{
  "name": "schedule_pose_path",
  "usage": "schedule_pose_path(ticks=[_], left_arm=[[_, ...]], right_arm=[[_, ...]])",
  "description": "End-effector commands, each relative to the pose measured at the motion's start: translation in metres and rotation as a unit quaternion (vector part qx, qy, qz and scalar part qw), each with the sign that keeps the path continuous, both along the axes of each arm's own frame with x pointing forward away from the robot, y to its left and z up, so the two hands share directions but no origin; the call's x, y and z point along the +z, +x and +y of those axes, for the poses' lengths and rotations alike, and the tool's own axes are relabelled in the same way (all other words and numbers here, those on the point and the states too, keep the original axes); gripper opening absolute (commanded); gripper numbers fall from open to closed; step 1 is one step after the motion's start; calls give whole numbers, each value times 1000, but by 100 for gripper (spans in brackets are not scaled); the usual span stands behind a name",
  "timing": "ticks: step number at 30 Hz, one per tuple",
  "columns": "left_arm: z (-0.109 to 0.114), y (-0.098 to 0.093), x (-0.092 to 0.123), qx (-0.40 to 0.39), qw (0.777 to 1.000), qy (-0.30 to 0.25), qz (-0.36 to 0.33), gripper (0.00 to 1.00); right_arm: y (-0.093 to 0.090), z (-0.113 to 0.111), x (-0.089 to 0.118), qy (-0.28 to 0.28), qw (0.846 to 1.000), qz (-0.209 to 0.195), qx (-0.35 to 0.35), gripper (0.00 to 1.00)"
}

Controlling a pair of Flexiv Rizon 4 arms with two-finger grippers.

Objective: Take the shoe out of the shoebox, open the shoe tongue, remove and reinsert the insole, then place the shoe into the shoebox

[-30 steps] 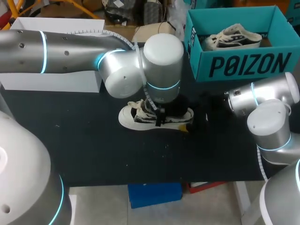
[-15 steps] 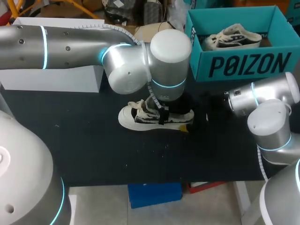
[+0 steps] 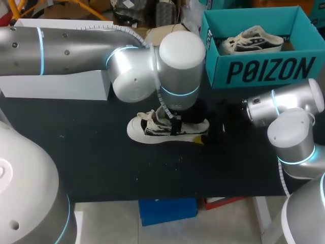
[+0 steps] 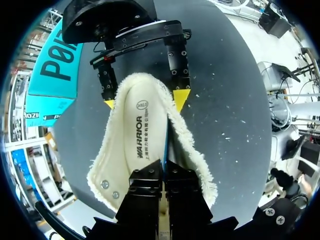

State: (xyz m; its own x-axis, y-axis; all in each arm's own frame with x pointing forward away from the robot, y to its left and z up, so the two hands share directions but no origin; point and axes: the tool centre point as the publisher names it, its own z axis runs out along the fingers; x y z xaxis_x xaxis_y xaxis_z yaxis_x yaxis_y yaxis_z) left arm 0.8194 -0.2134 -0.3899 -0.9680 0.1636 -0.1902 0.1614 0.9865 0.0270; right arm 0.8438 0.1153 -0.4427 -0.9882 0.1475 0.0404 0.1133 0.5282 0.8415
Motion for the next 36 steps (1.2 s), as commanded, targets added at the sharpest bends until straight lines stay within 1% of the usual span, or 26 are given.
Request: schedule_pose_path(ticks=[1, 7, 13, 23, 27, 29, 31, 36], left_arm=[[7, -1, -1, 2, 1000, -11, -1, 0], [12, 3, 1, 11, 999, -28, 22, 0], [16, 8, 2, 10, 999, -33, 40, 0], [20, 11, 2, 17, 998, -39, 46, 0], [19, 11, 2, 15, 998, -43, 44, 0], [18, 10, 5, 2, 998, -59, 36, 0], [16, 9, 7, -11, 998, -58, 33, 0], [6, 10, 2, -30, 997, -56, 38, 0]], right_arm=[[3, 2, -2, -1, 1000, 1, -2, 0], [3, 2, -2, -1, 1000, 1, -2, 0], [3, 2, -2, -1, 1000, 1, -2, 0], [3, 2, -2, -1, 1000, 1, -2, 0], [3, 2, -2, -1, 1000, 1, -2, 0], [3, 2, -2, -1, 1000, 1, -2, 0], [3, 2, -2, -1, 1000, 1, -2, 0], [3, 2, -2, -1, 1000, 1, -2, 0]])
